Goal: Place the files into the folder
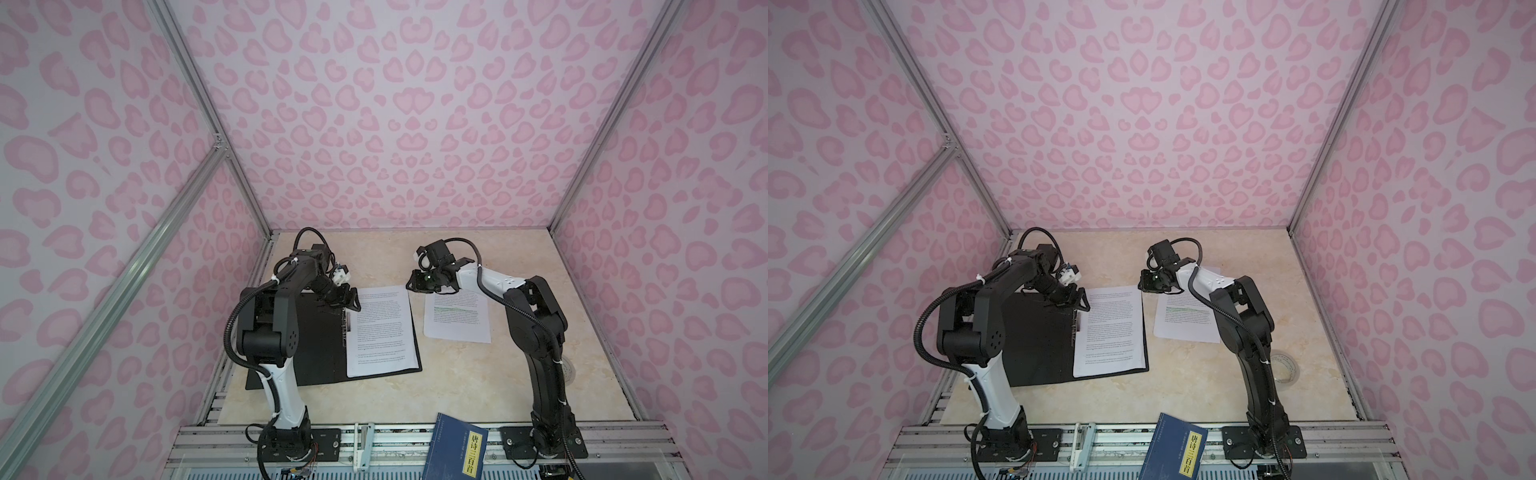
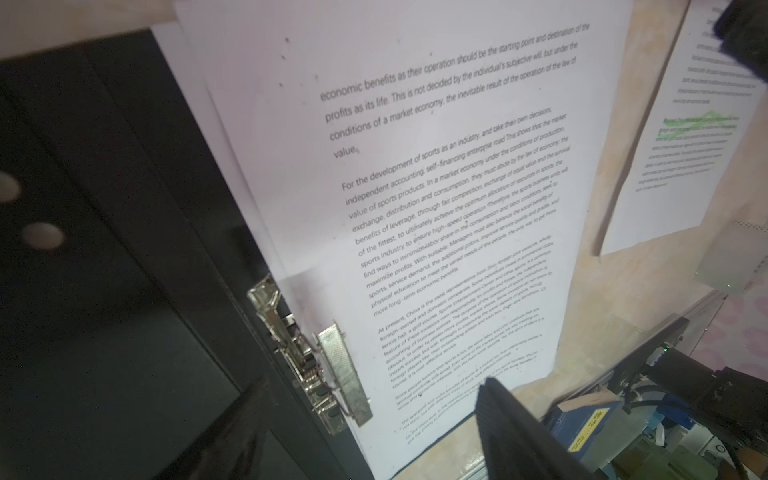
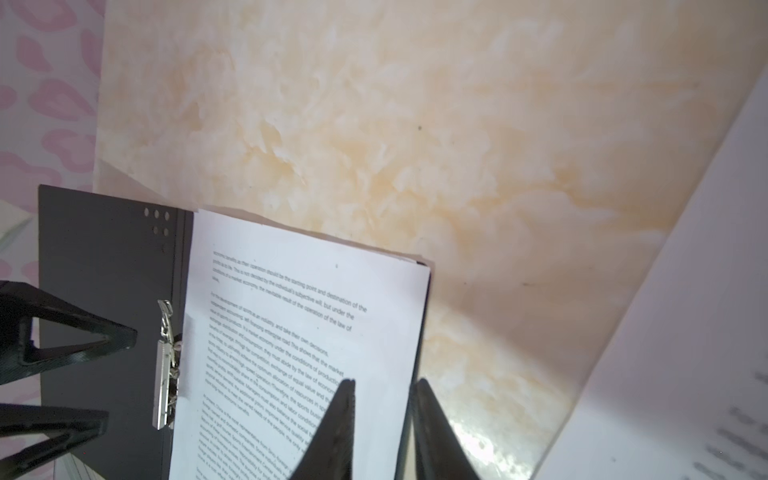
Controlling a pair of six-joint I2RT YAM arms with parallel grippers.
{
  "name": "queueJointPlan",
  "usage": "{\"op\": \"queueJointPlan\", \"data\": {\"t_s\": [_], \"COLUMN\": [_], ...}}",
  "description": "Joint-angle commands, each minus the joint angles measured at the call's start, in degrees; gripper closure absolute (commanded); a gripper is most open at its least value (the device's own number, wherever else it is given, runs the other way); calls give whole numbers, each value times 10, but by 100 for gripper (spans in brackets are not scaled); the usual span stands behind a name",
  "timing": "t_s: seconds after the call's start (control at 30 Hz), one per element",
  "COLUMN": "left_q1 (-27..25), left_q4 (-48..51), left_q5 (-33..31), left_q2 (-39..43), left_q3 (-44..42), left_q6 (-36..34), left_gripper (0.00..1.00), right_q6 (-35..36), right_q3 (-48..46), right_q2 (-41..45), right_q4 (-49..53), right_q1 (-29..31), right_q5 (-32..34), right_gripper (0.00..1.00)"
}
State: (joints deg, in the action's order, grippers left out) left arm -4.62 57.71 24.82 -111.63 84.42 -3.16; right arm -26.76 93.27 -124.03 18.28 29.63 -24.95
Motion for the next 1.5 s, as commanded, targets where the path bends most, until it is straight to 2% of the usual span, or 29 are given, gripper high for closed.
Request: {"op": "queueJointPlan", "data": {"t_s": [0.0,0.4,0.63,1.07,1.47], "left_q1": [1,1,3,16,24], "left_q4": [4,3,6,5,5], "left_q5": [-23,-39,-36,-14,-12], "left_q2": [3,-91,-85,-47,-47], "left_q3": [32,170,180,117,111], "left_q6": [-17,-23,-11,-18,-20], "left_gripper": [19,20,20,21,21], "right_q6": [25,82,93,116,109], "right_q3": [46,374,533,544,545], "right_q2": [-27,-226,-333,-344,-346], "right_q4": [21,149,225,267,256], "right_q1": [5,41,62,78,79], "right_q5": [17,24,12,-13,-44], "right_gripper": [73,74,74,75,77]}}
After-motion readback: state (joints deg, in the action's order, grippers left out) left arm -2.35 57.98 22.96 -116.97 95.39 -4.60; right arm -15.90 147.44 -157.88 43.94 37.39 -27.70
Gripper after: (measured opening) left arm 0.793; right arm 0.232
